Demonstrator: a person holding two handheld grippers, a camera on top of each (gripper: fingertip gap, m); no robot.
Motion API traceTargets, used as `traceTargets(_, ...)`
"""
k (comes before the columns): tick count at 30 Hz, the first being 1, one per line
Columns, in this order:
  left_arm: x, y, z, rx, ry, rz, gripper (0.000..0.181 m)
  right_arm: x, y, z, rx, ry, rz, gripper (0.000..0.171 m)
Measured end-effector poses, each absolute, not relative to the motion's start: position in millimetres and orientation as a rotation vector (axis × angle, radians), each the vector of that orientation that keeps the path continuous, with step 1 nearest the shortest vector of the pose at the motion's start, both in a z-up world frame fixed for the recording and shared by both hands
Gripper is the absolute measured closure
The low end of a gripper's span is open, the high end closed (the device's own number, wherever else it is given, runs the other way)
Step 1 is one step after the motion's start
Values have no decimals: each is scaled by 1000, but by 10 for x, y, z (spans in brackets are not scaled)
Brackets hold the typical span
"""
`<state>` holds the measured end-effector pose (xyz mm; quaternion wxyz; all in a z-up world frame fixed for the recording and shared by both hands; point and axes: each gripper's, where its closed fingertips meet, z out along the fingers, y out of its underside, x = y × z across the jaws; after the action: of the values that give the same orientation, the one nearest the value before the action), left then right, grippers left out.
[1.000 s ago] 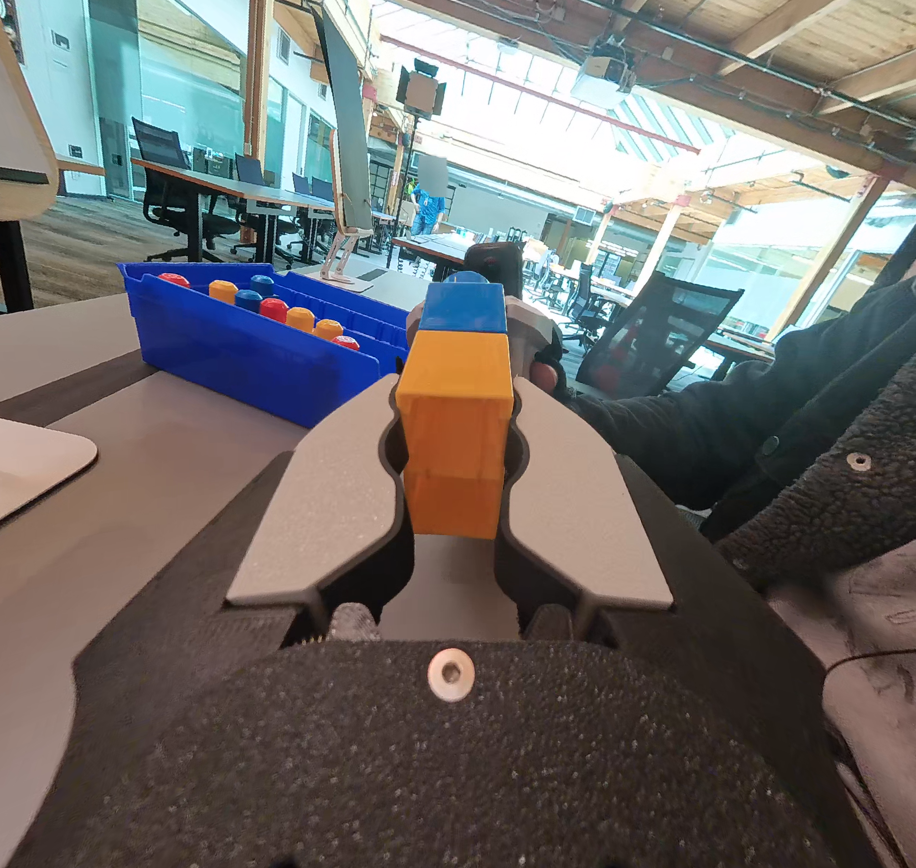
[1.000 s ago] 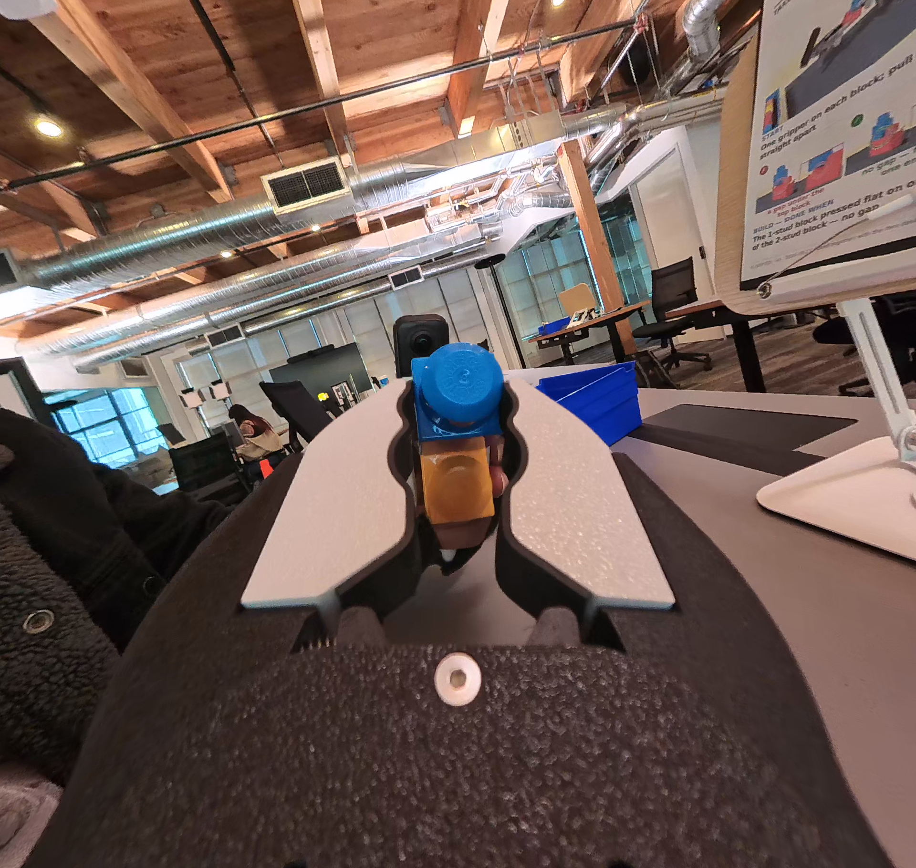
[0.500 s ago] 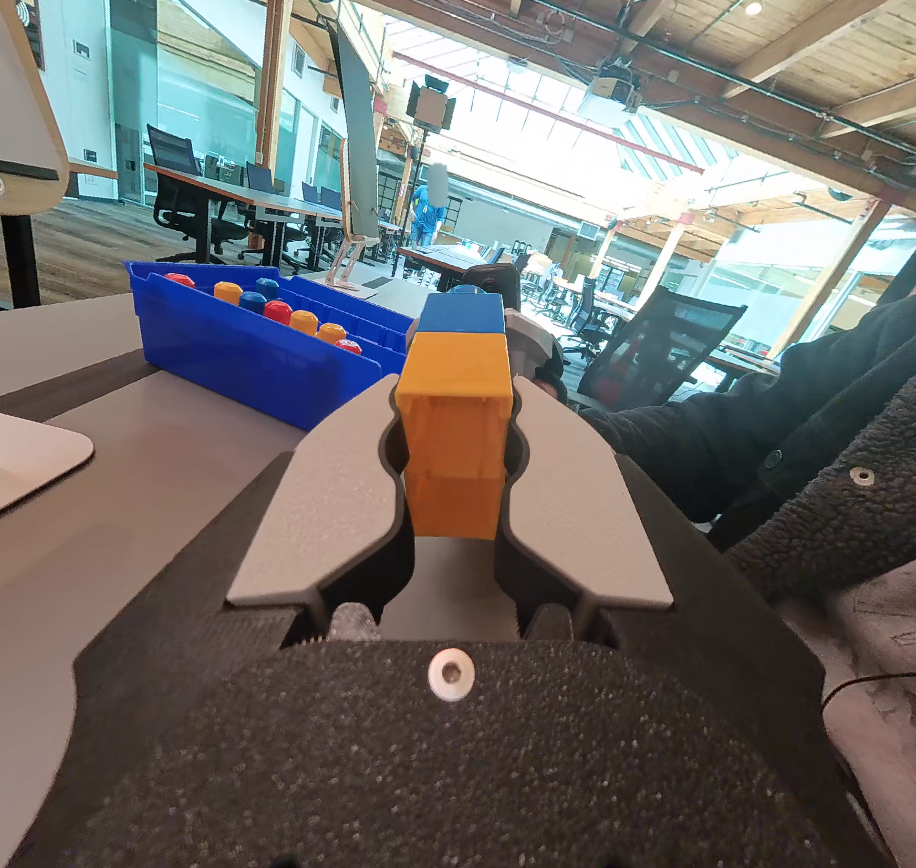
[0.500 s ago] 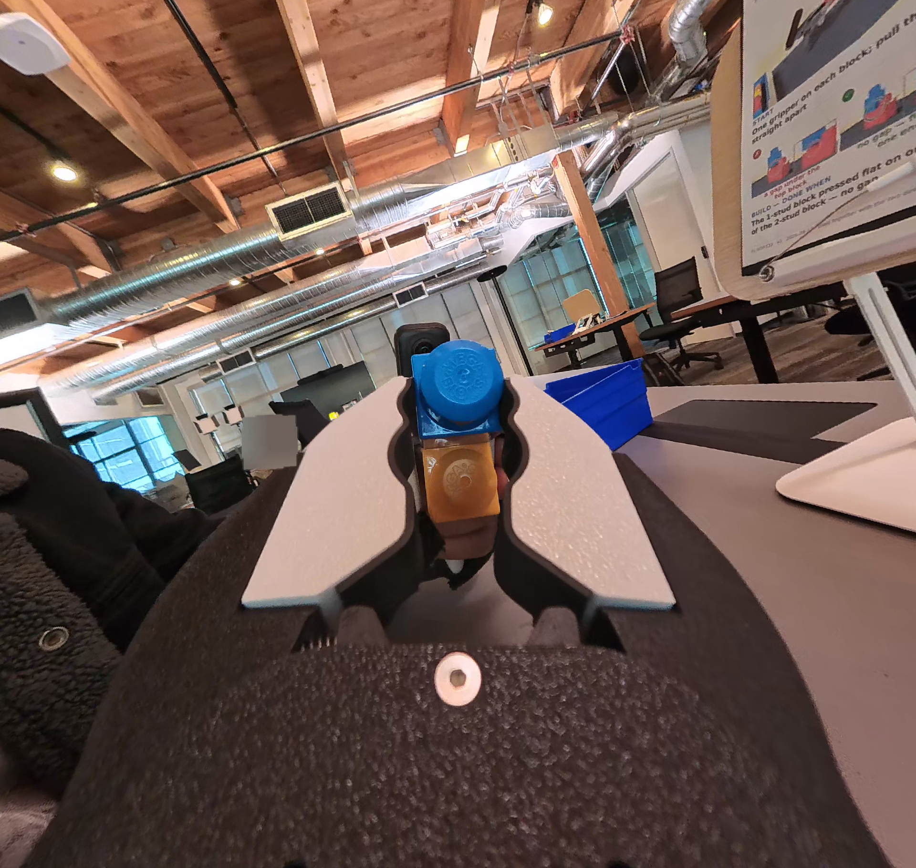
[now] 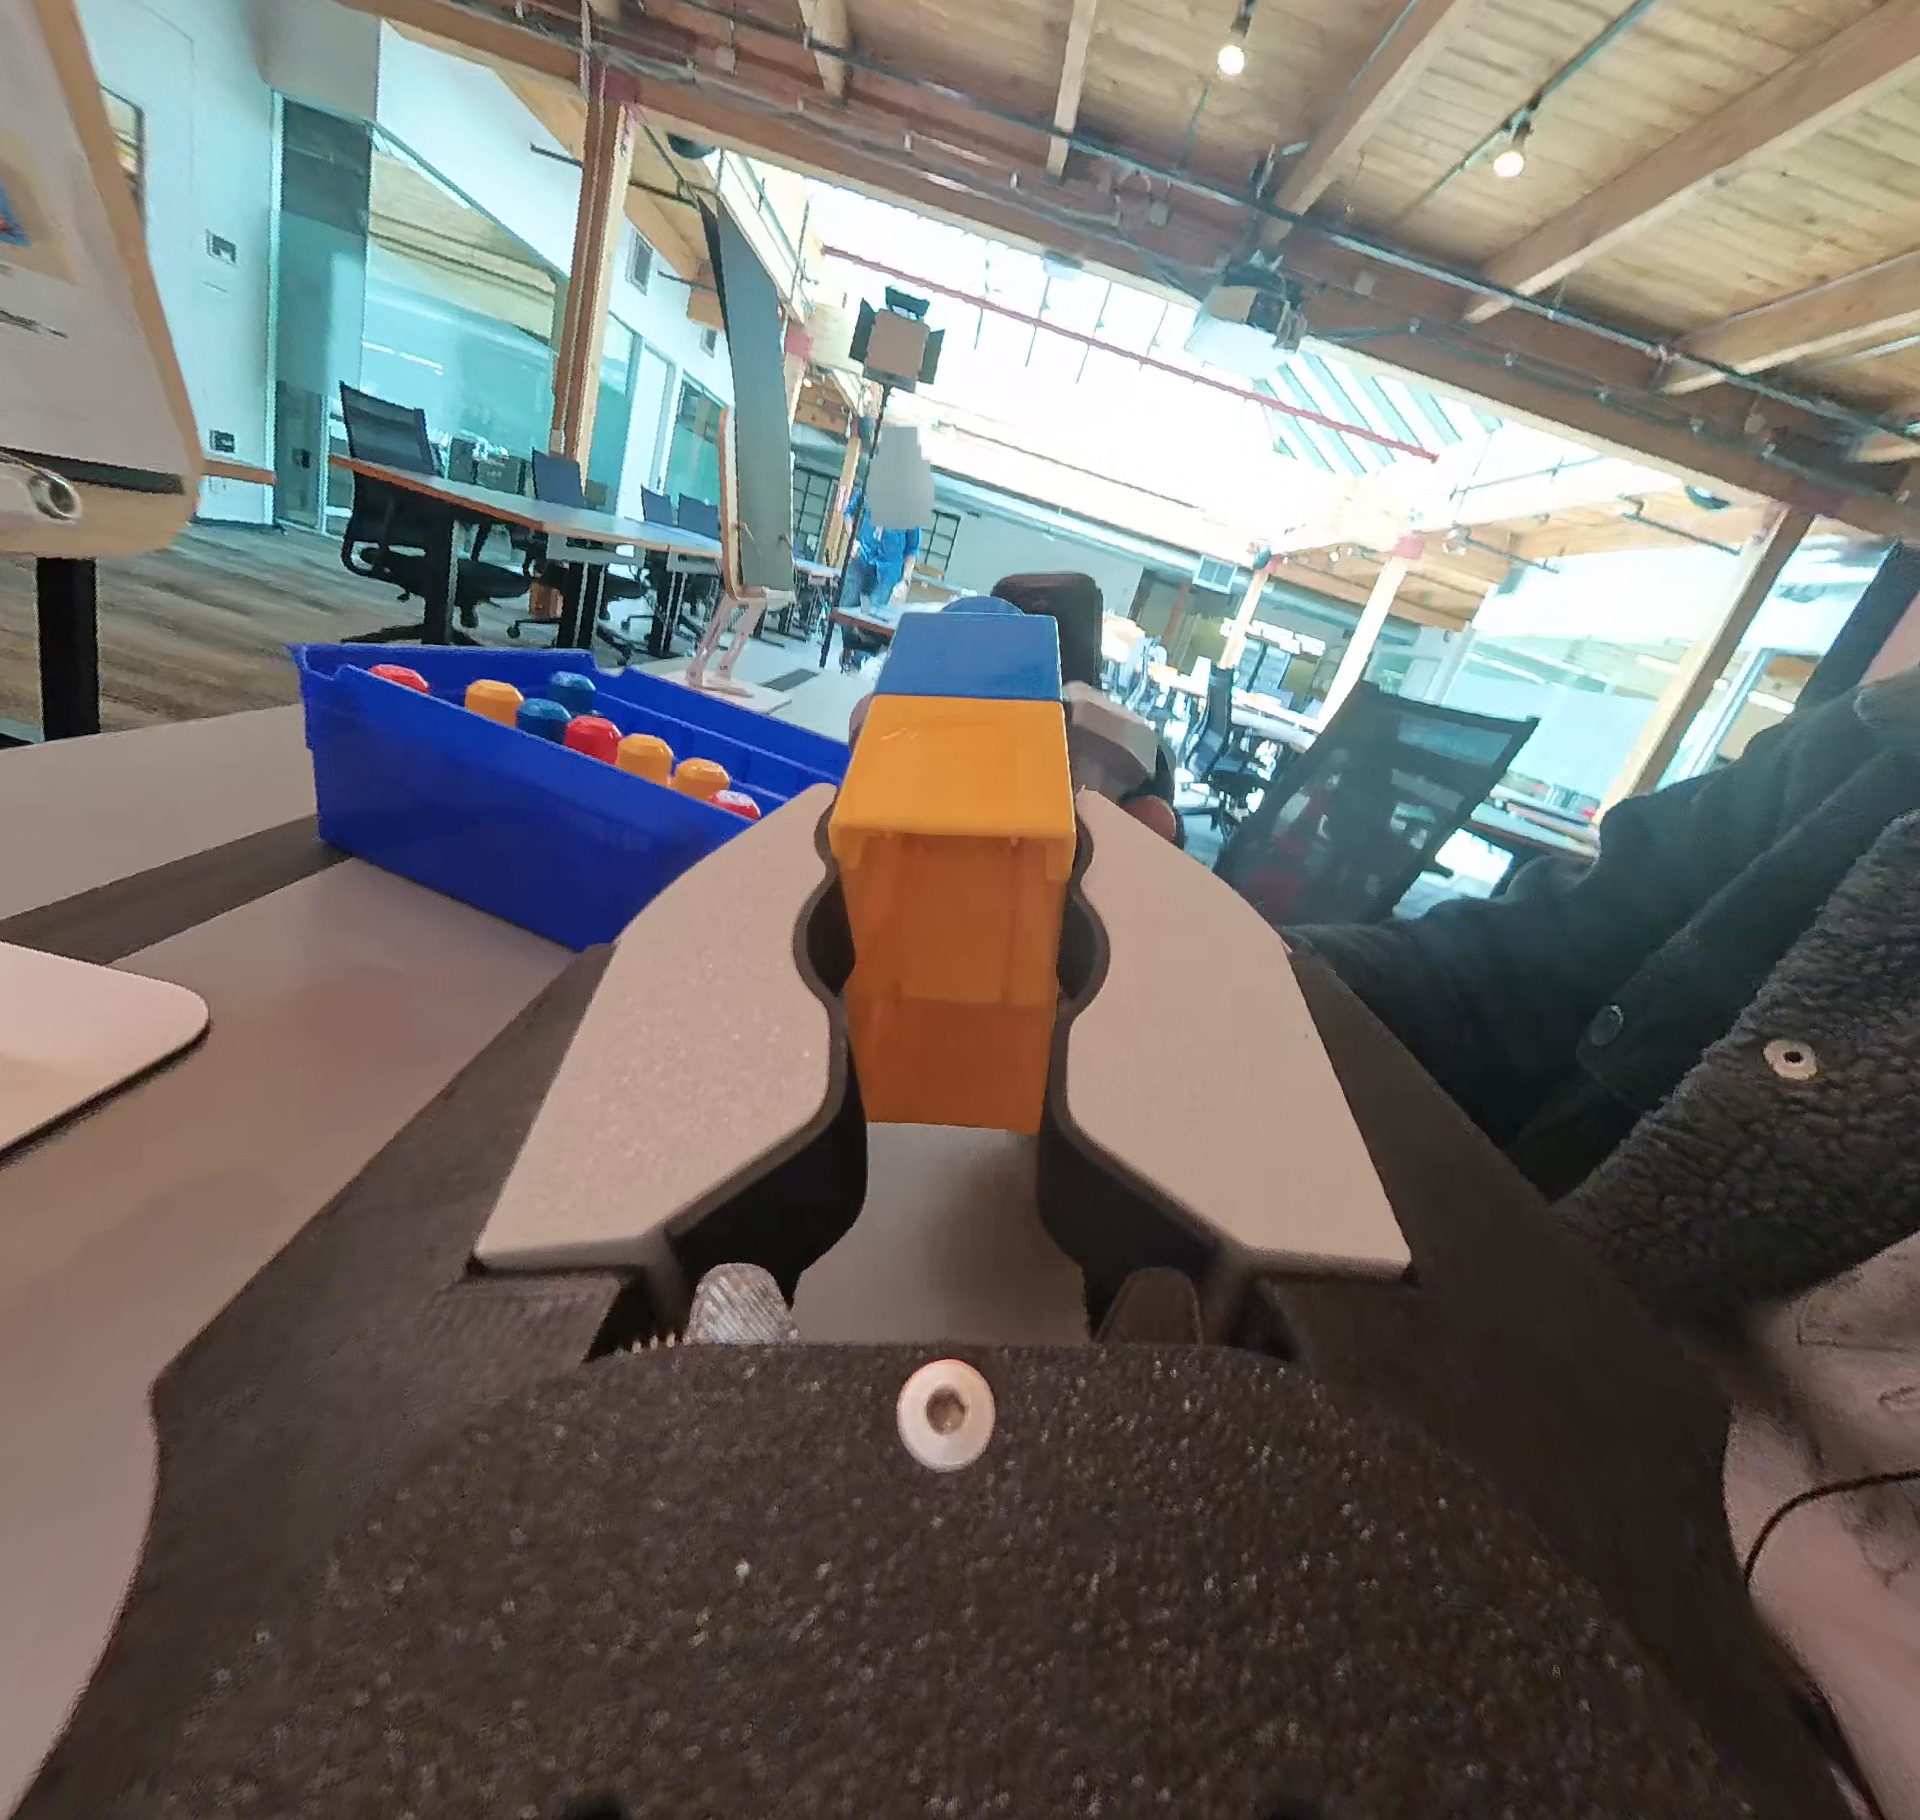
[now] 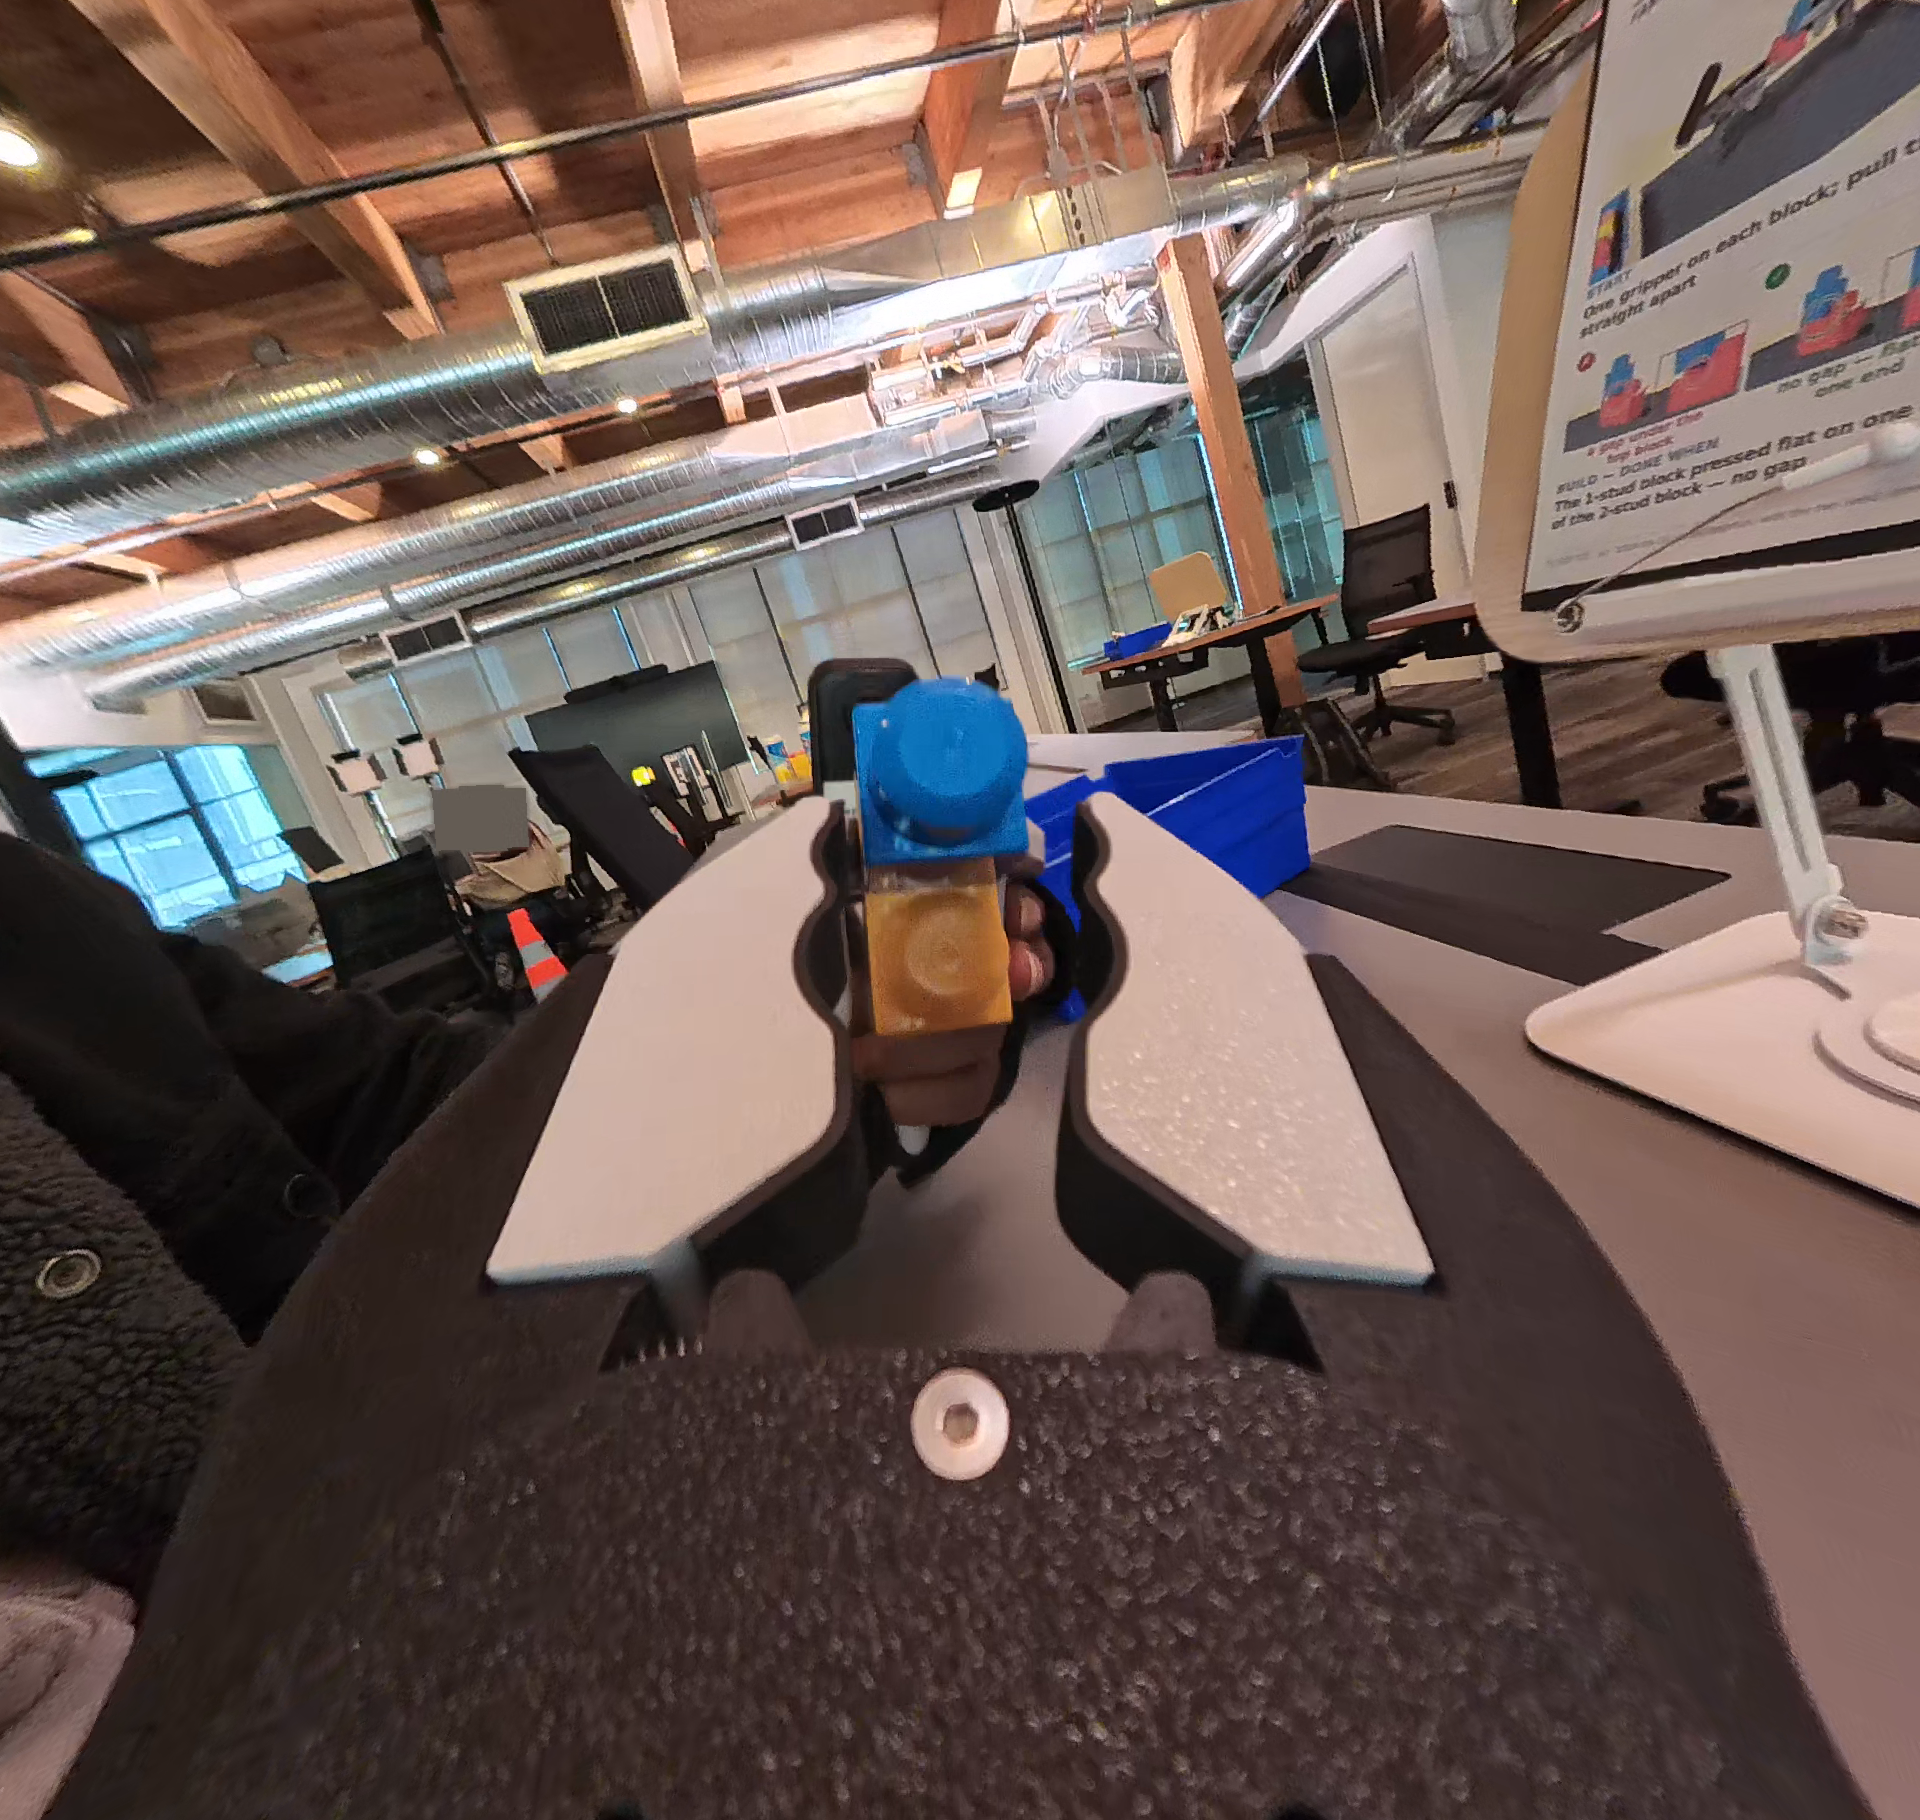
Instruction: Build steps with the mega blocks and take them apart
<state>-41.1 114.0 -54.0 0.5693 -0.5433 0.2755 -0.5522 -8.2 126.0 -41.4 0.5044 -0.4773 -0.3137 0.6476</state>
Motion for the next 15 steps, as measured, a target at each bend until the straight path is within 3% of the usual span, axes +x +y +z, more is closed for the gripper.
traceTargets(15, -406, 1125, -473, -1197, 565, -1382, 144, -296, 1095, -697, -1265, -975, 1505, 131)
